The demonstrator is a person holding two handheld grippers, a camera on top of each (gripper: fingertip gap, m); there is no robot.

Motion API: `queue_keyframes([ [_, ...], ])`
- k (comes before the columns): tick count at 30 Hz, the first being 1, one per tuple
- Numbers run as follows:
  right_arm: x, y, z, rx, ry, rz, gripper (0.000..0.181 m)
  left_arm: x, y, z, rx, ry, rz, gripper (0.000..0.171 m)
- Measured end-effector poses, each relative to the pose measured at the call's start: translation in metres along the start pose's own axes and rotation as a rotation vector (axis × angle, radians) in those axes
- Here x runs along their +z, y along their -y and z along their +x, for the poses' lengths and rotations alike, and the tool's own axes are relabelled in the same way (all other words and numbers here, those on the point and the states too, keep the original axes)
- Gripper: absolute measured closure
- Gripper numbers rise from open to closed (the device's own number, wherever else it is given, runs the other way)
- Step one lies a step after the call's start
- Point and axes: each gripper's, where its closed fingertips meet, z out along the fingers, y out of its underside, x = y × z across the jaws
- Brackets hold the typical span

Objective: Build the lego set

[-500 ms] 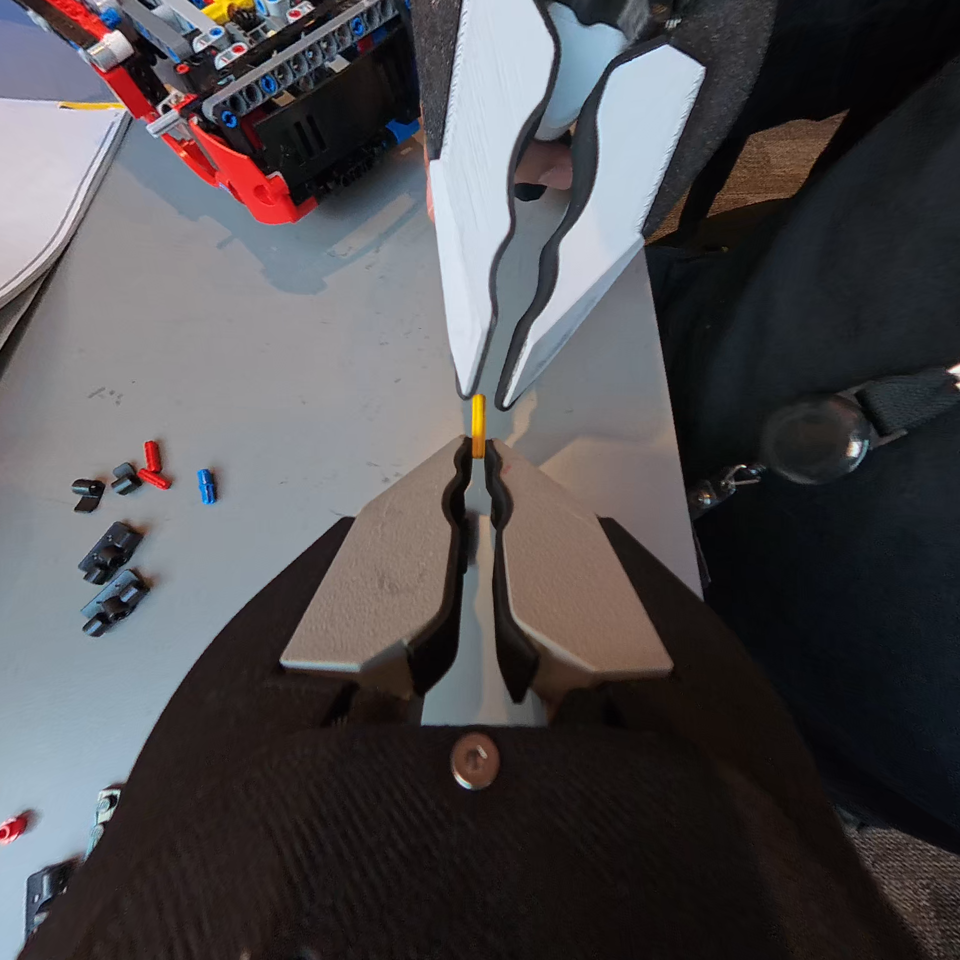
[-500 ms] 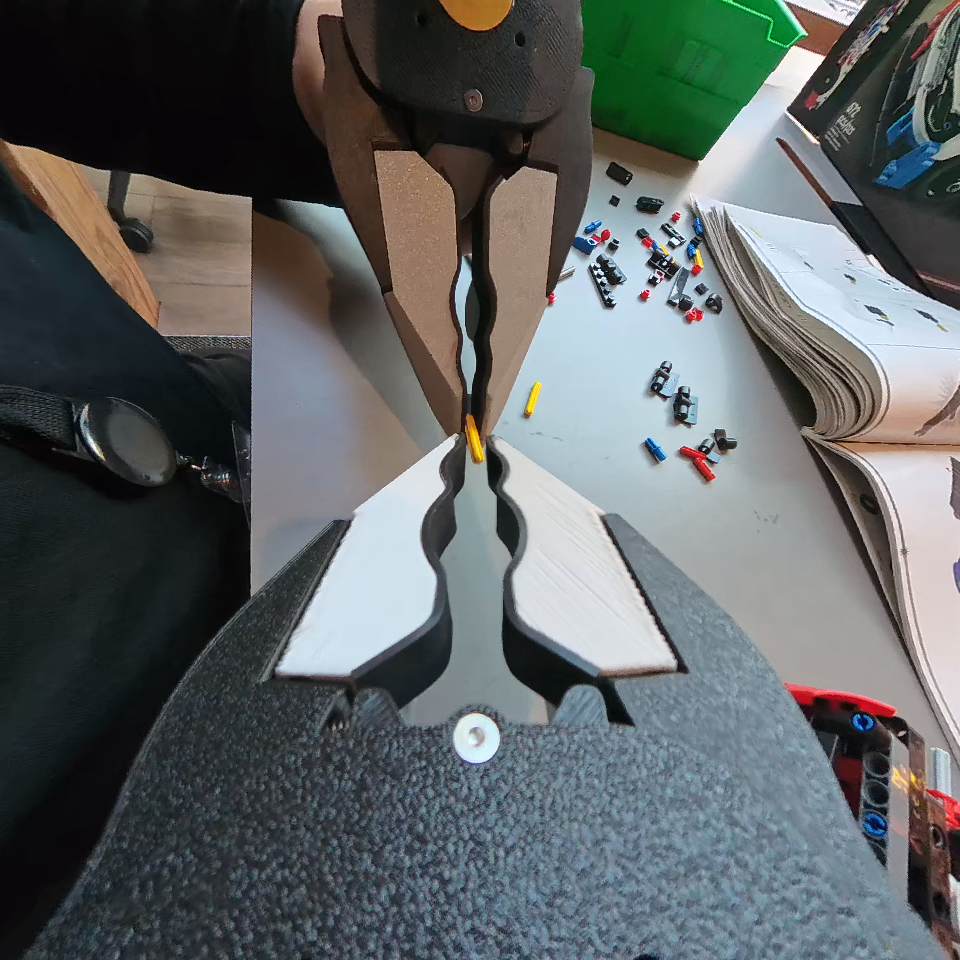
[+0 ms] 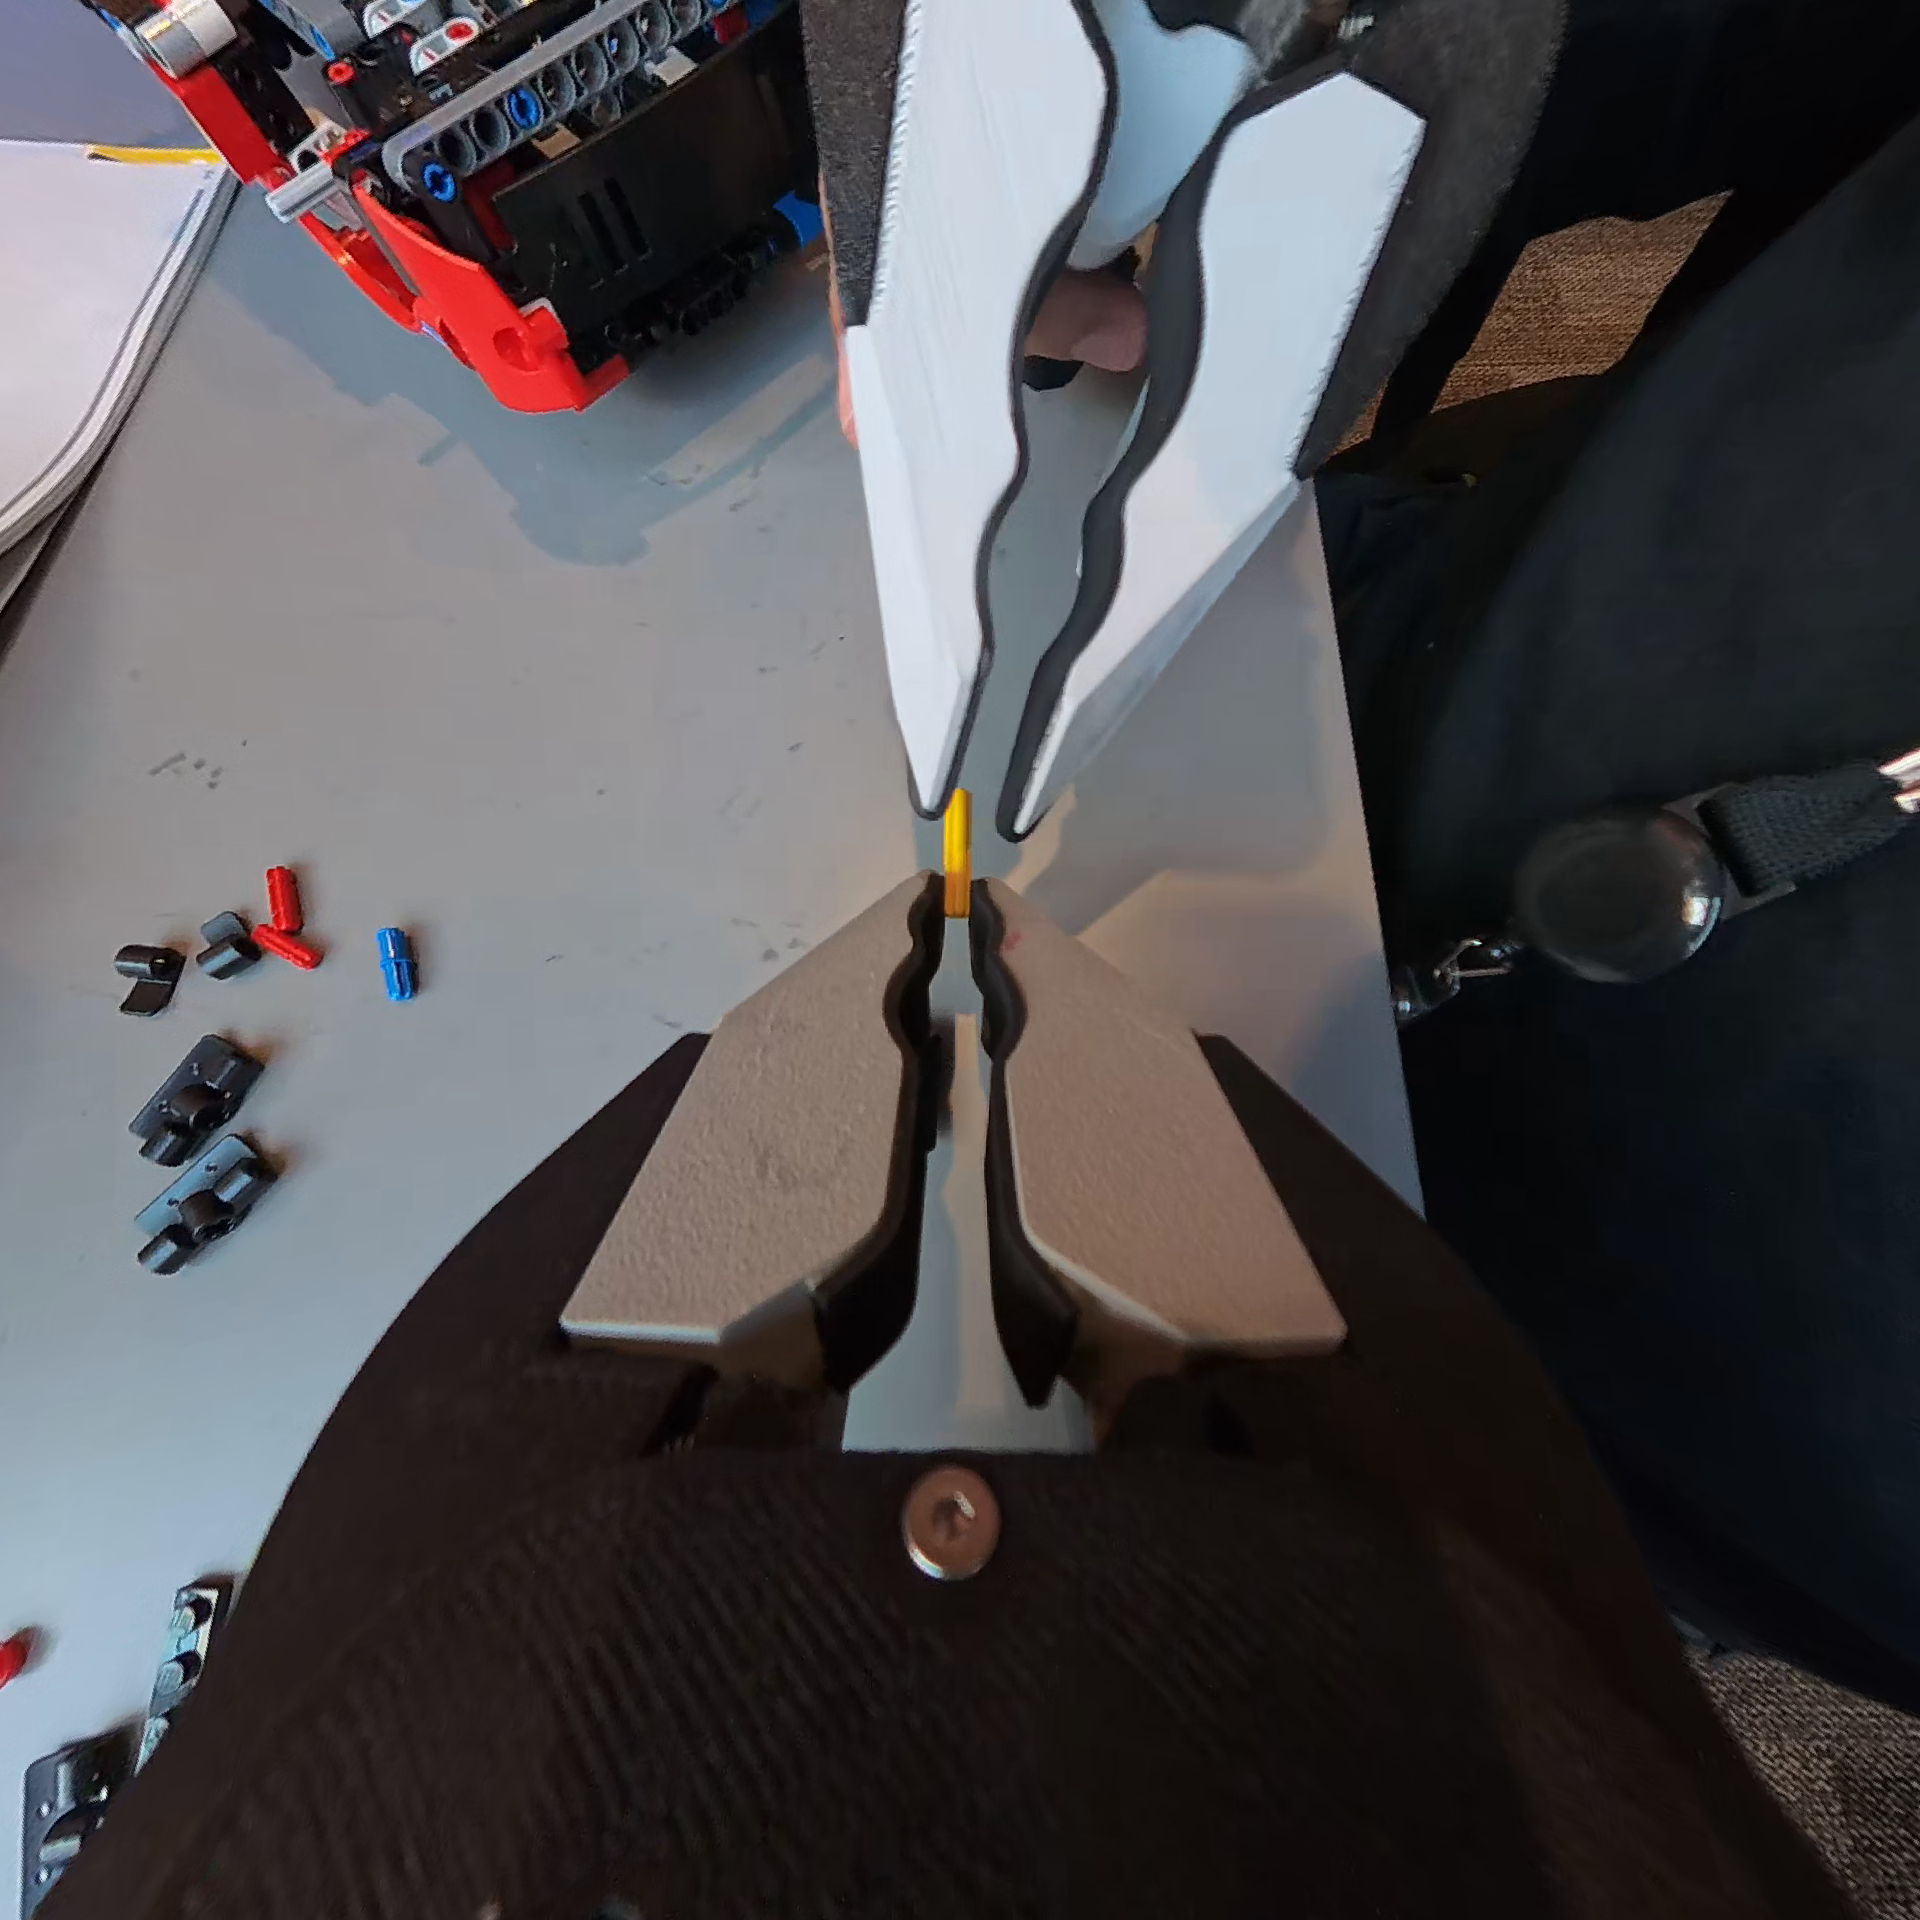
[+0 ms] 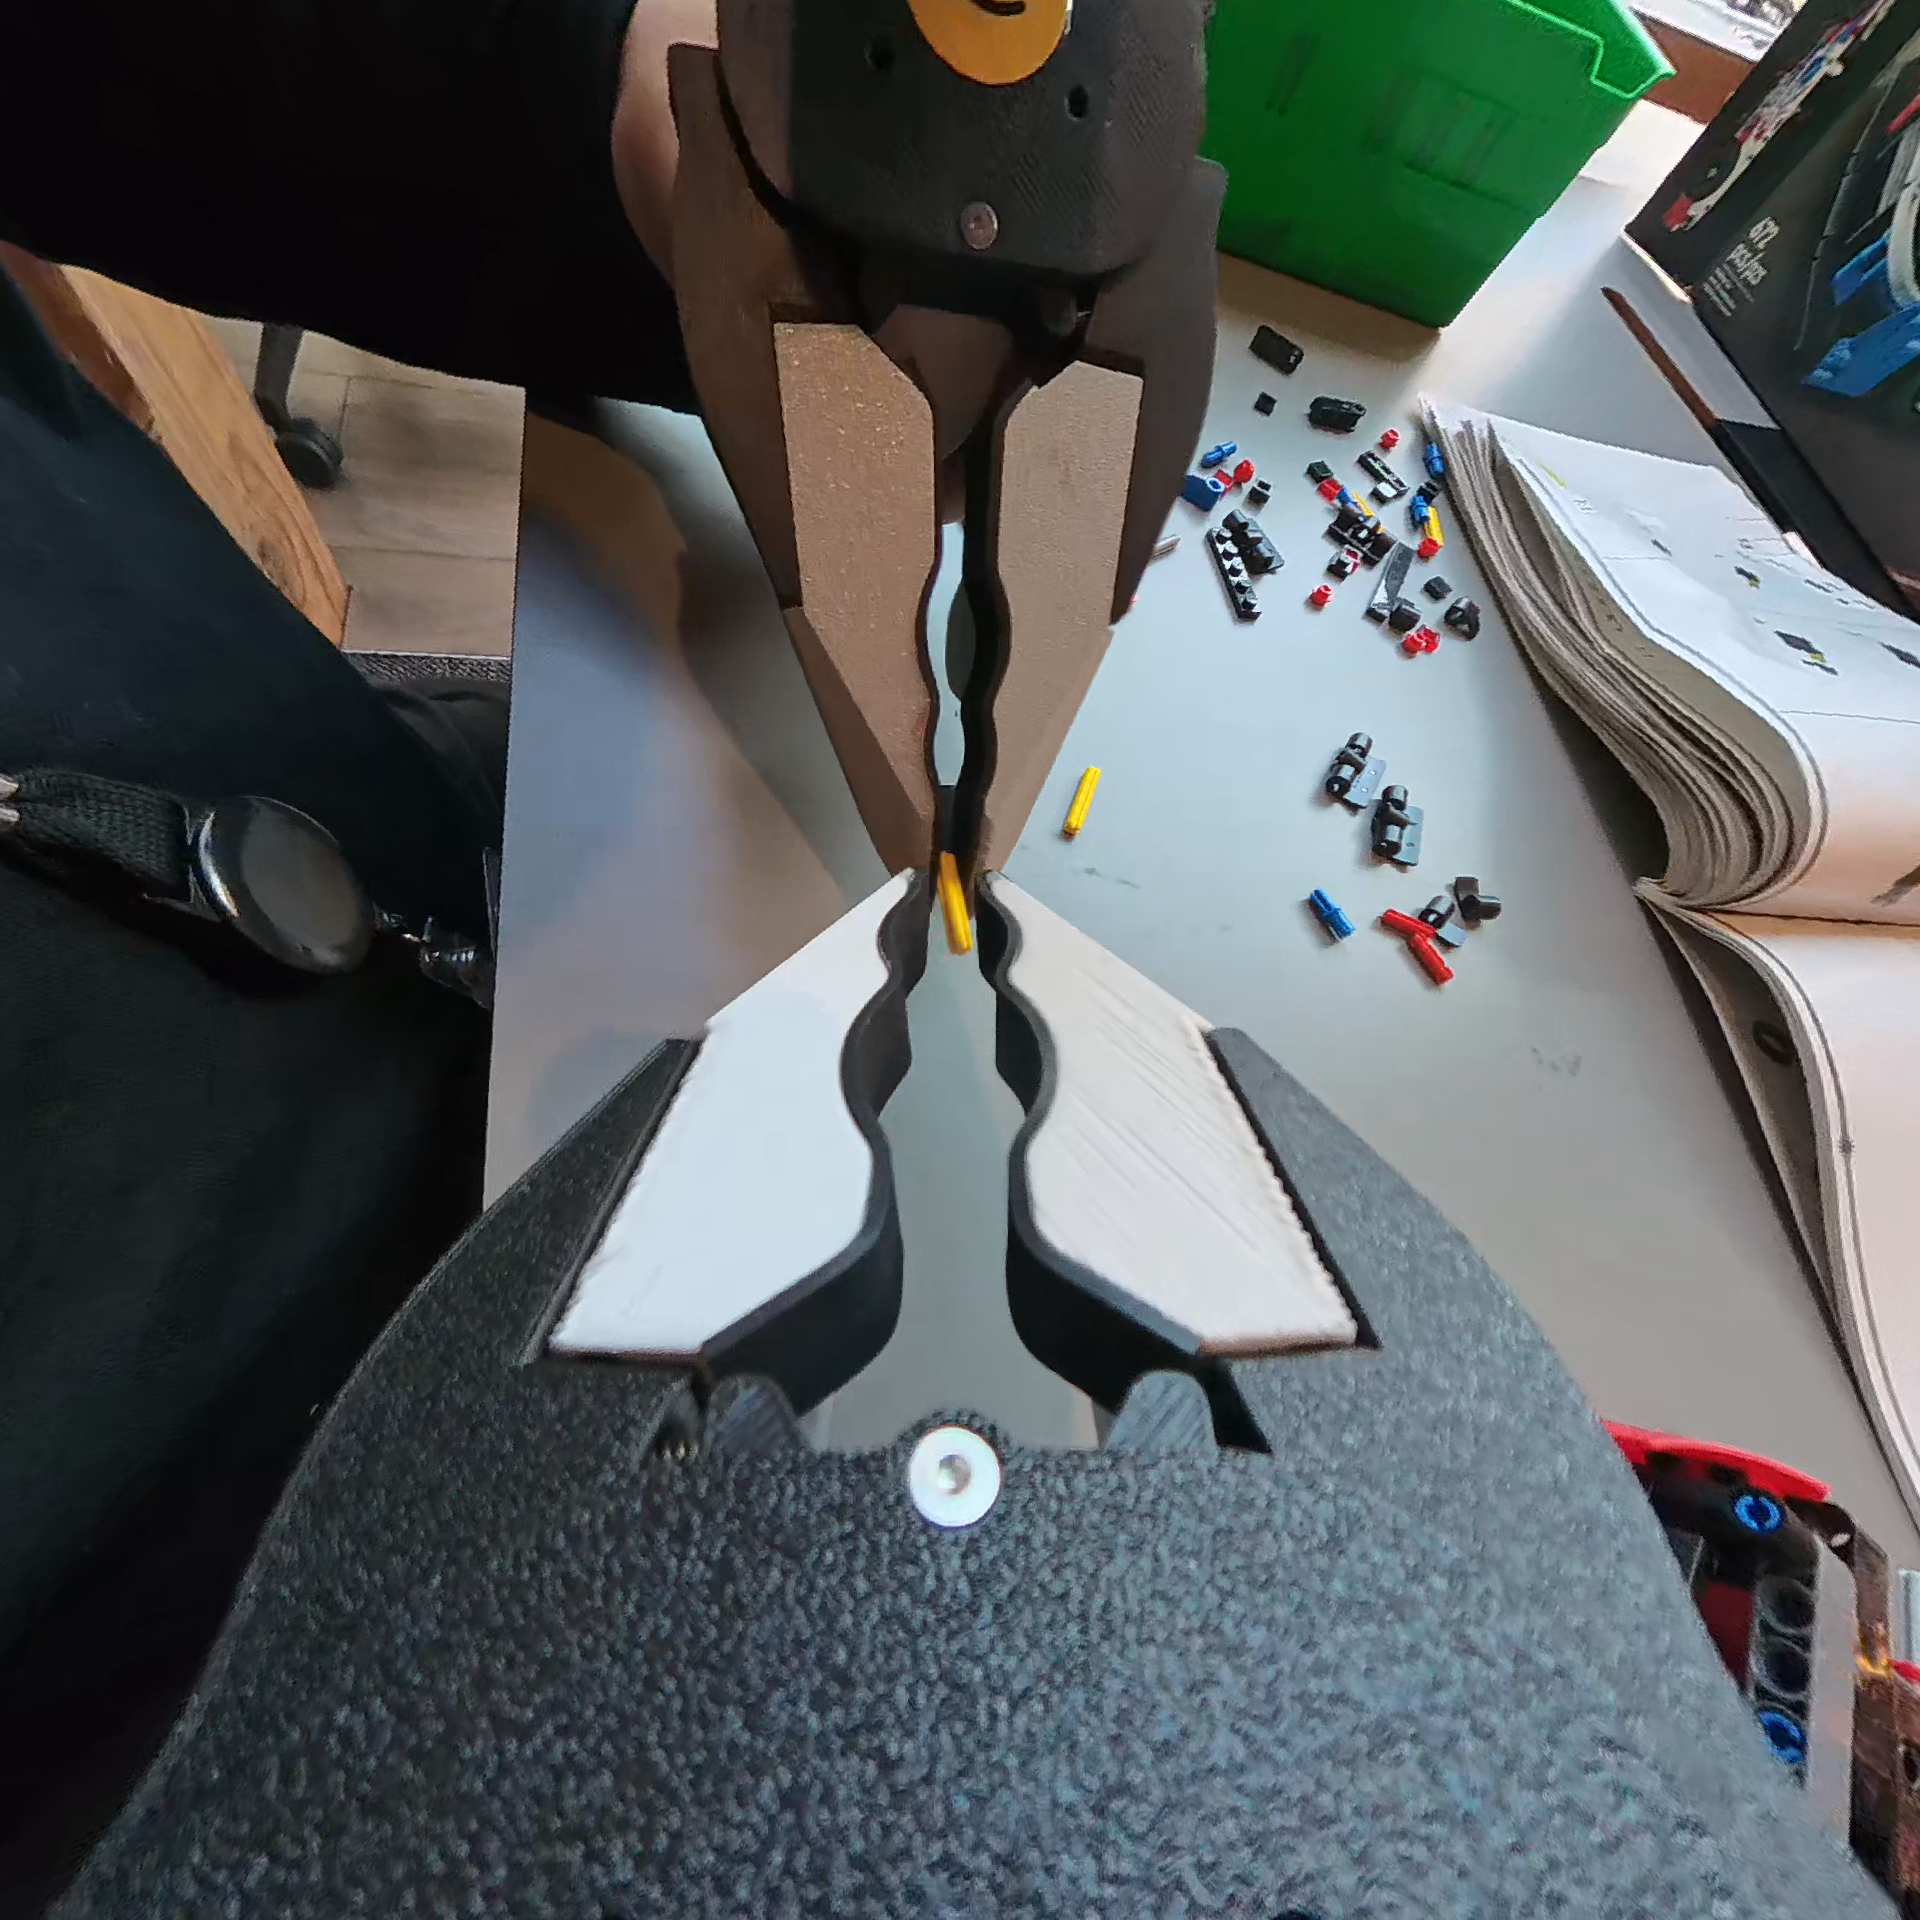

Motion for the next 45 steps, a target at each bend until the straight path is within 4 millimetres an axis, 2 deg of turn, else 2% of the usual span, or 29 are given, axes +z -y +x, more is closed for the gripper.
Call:
queue_keyframes([
  [18,0.005,-0.004,-0.007,-0.023,0.025,-0.021,0.176,-0.003,0.002,0.007,-0.004,-0.042,0.047,0.17],
  [21,0.007,-0.012,-0.004,0.014,0.024,-0.054,0.177,-0.012,-0.007,-0.001,-0.02,0.01,0.0,0.162],
  [25,0.012,-0.023,0.003,0.079,0.014,-0.103,0.177,-0.023,-0.029,-0.011,-0.001,0.08,-0.102,0.153],
  [36,0.025,-0.03,0.002,0.116,0.069,-0.178,0.177,-0.007,-0.039,-0.009,0.012,0.019,-0.157,0.158],
  [39,0.016,-0.028,-0.008,0.126,0.079,-0.185,0.177,-0.005,-0.037,-0.001,-0.008,-0.009,-0.143,0.158],
  [45,-0.009,-0.032,-0.034,0.2,0.044,-0.173,0.177,0.015,-0.019,0.032,0.066,-0.083,-0.089,0.158],
])
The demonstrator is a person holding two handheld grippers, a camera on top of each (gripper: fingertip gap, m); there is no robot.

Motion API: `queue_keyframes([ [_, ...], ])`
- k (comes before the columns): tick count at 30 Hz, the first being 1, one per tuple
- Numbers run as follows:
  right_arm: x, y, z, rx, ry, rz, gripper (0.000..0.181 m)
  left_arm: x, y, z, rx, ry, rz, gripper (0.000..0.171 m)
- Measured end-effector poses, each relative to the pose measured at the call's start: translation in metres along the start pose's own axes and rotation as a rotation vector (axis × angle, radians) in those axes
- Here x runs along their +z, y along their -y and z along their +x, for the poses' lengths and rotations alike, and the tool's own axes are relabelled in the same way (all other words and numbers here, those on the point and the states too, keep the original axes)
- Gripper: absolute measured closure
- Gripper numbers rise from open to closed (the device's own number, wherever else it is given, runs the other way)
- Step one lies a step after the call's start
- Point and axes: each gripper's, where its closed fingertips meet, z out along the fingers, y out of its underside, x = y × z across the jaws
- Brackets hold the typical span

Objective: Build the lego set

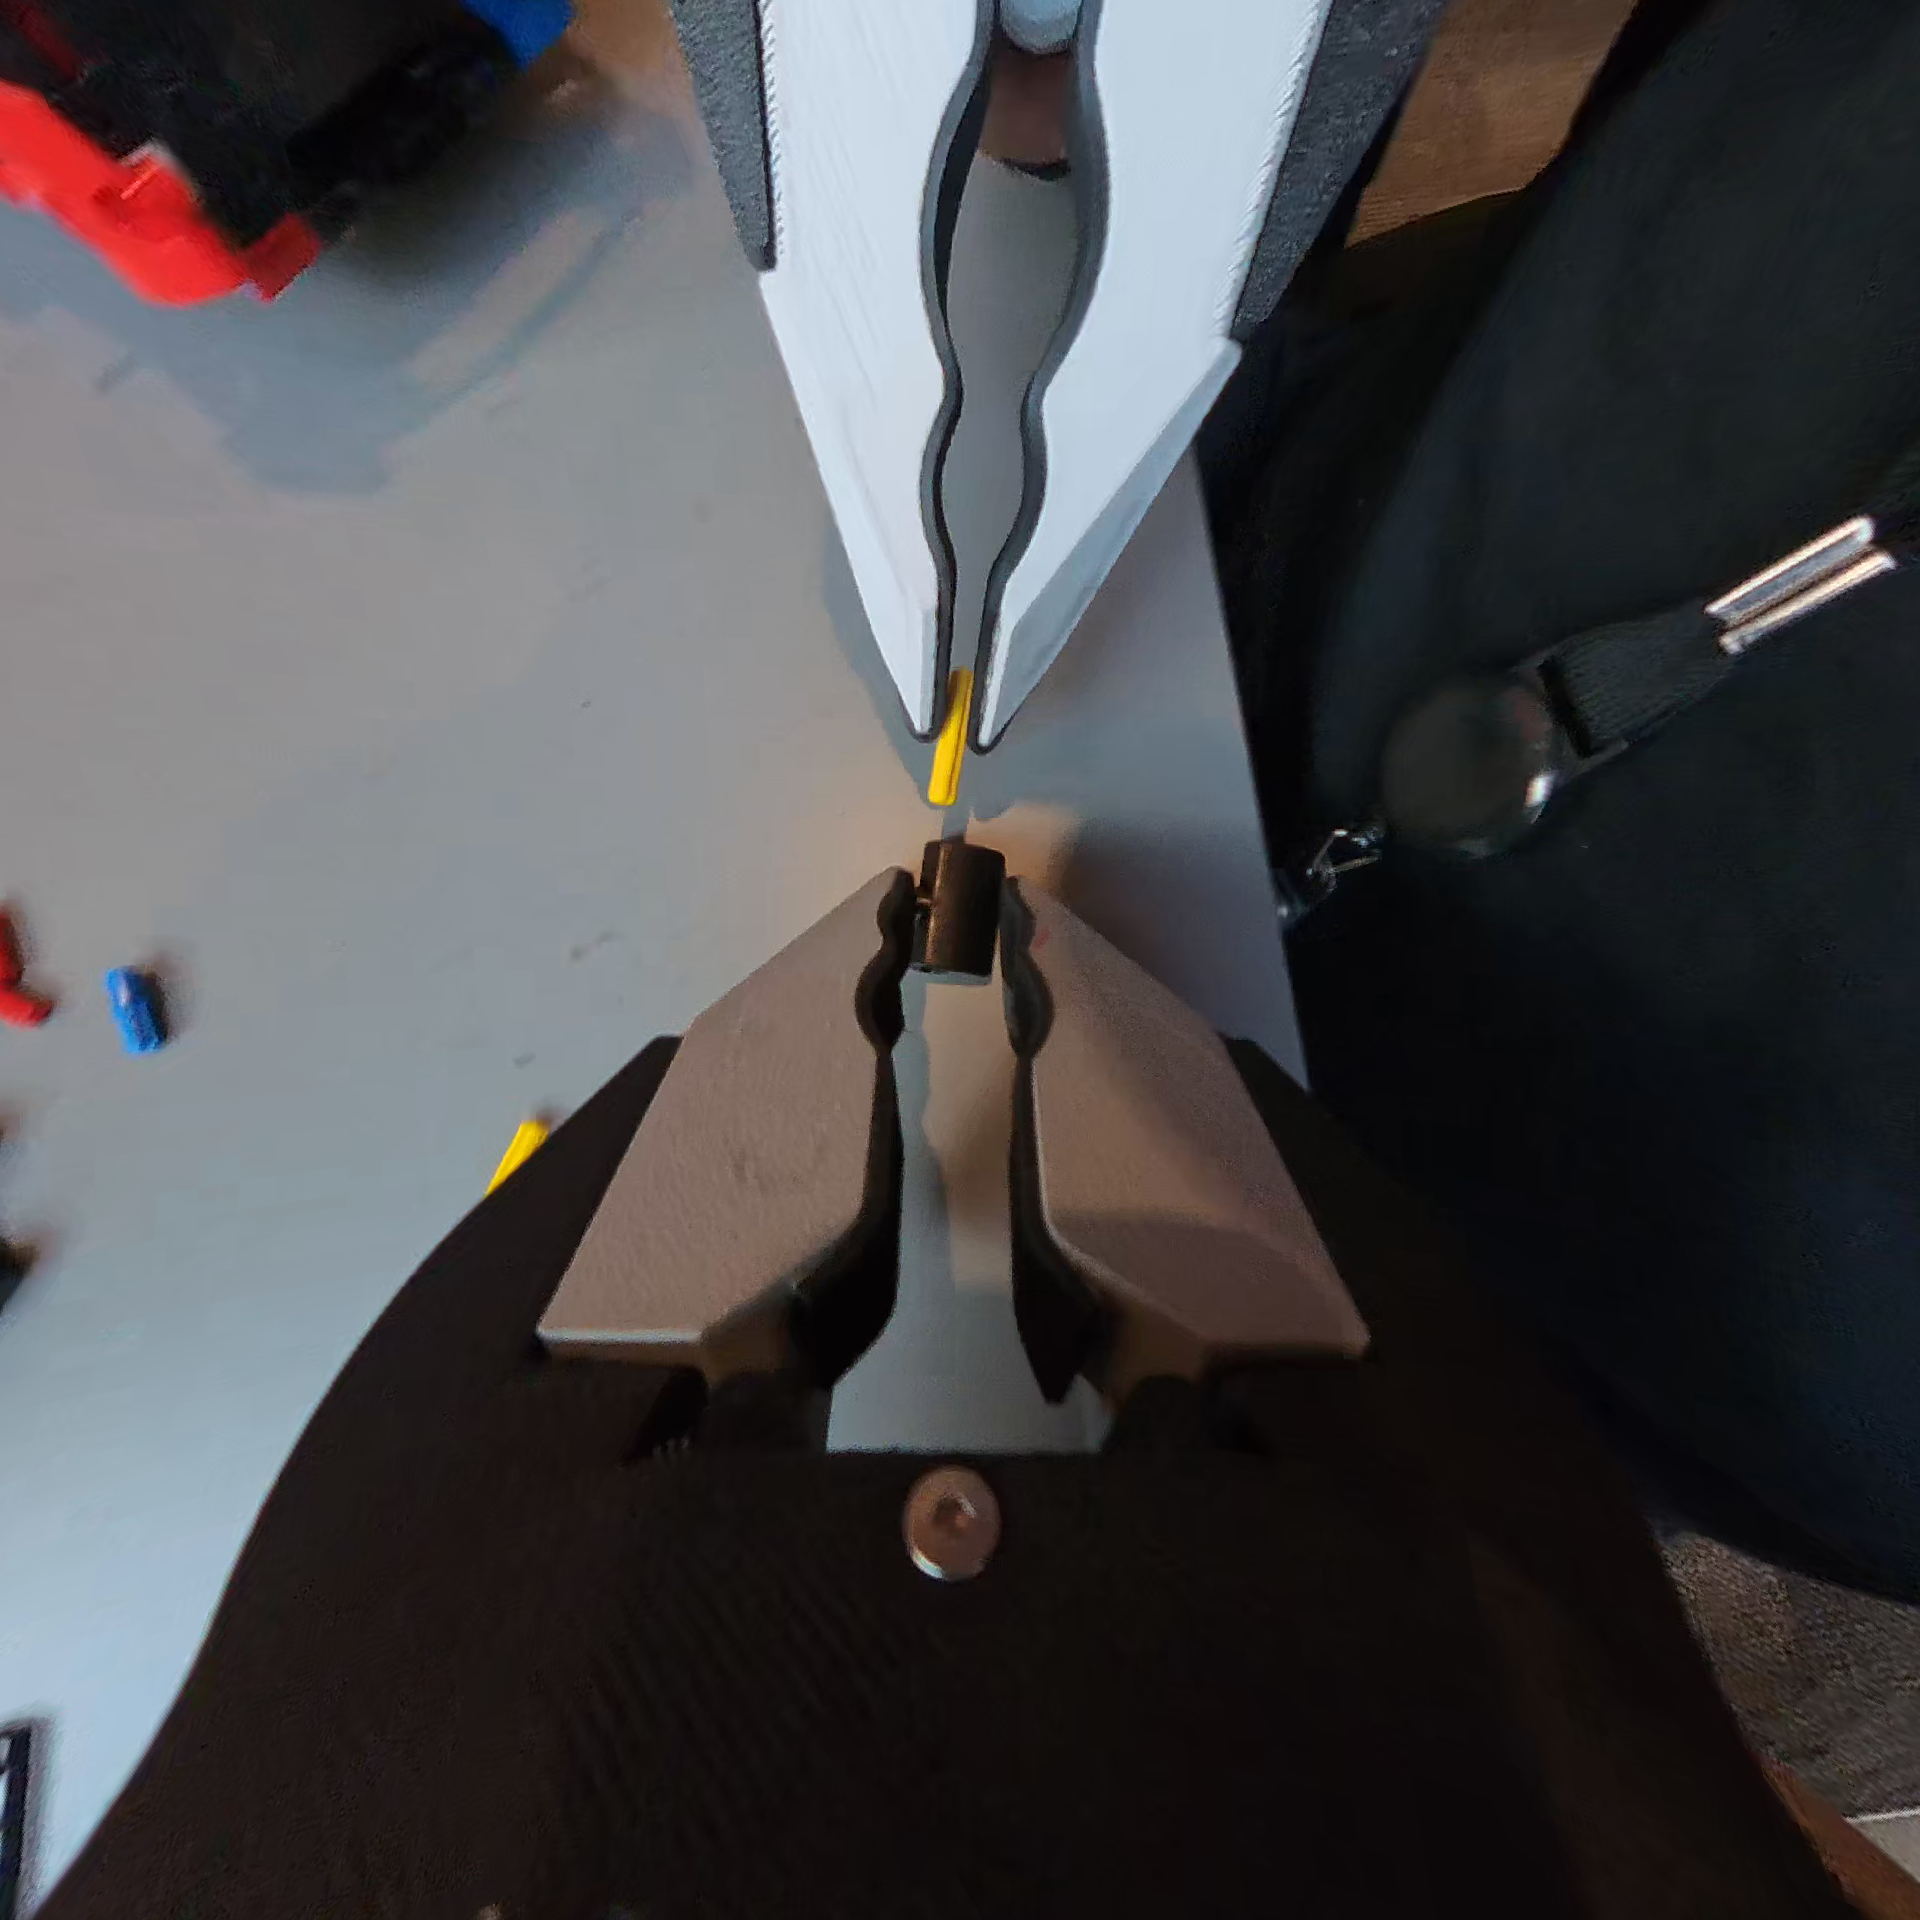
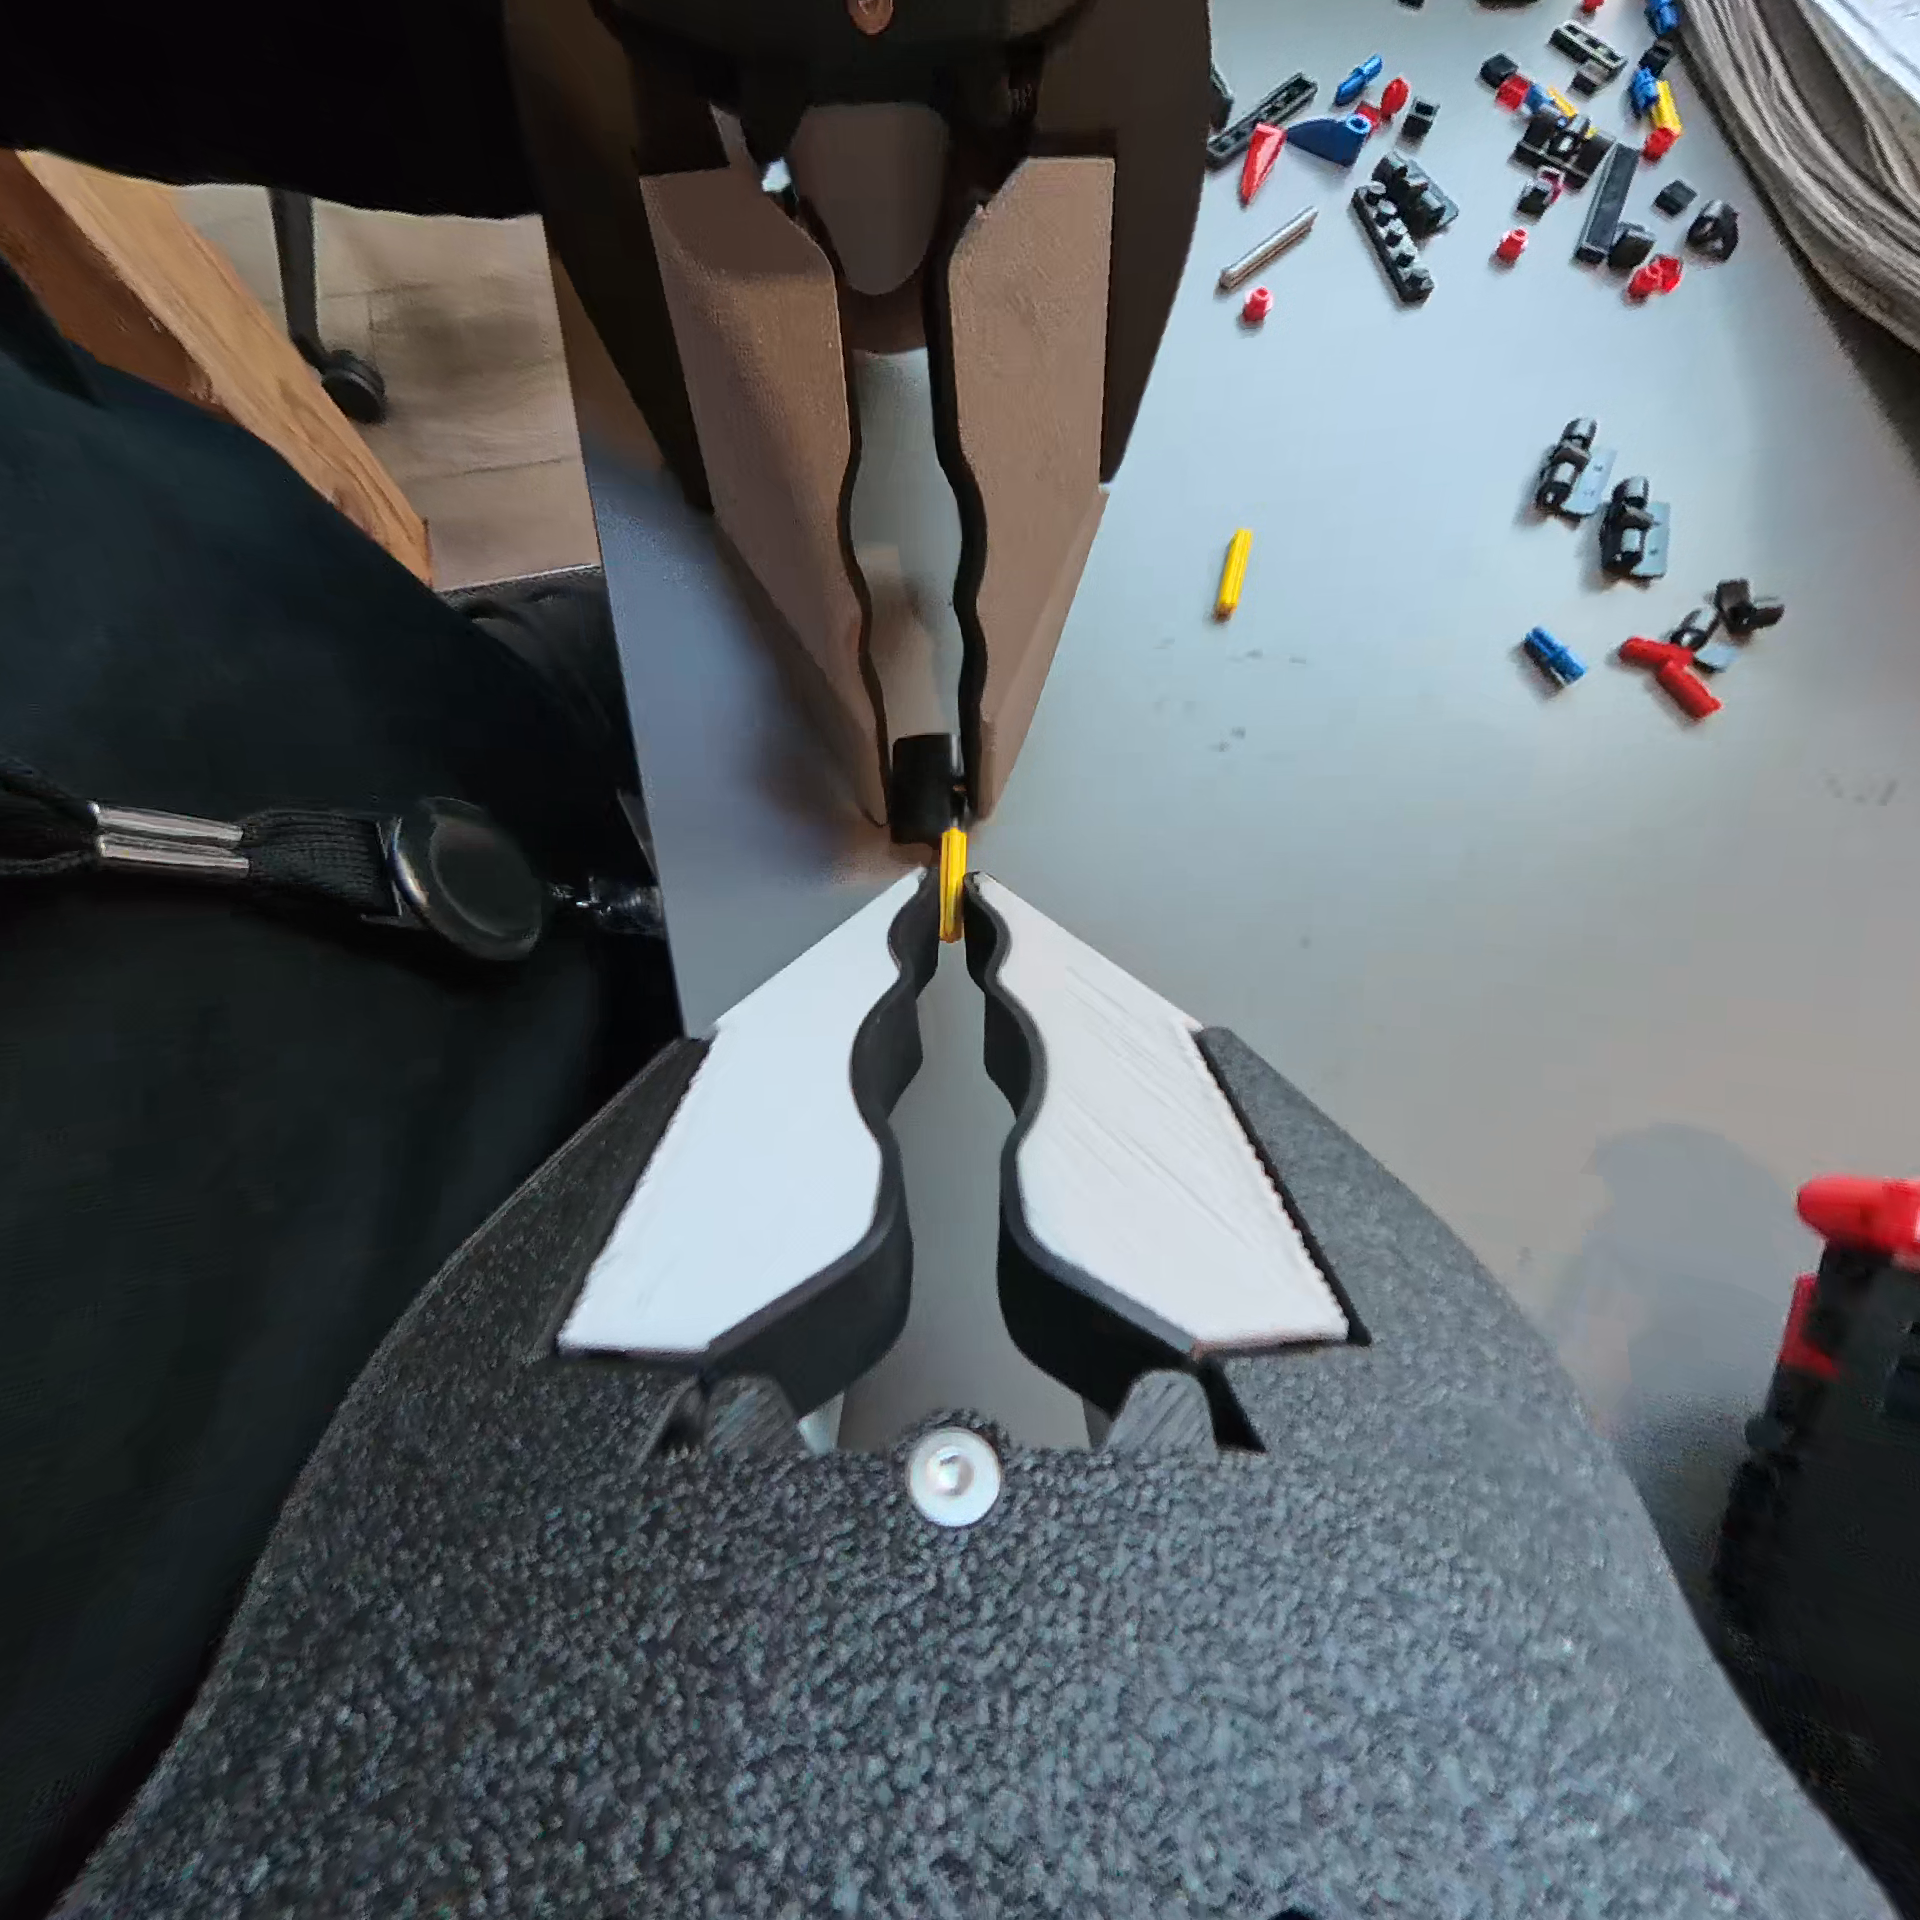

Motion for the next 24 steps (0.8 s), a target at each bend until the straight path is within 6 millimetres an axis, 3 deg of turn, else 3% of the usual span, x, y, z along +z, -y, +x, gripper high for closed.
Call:
queue_keyframes([
  [12,-0.033,-0.038,-0.035,0.168,-0.165,0.027,0.177,0.027,0.029,0.033,0.145,-0.2,0.044,0.158],
  [24,-0.031,-0.04,-0.04,0.17,-0.226,0.063,0.177,0.032,0.034,0.044,0.209,-0.268,0.043,0.158],
])
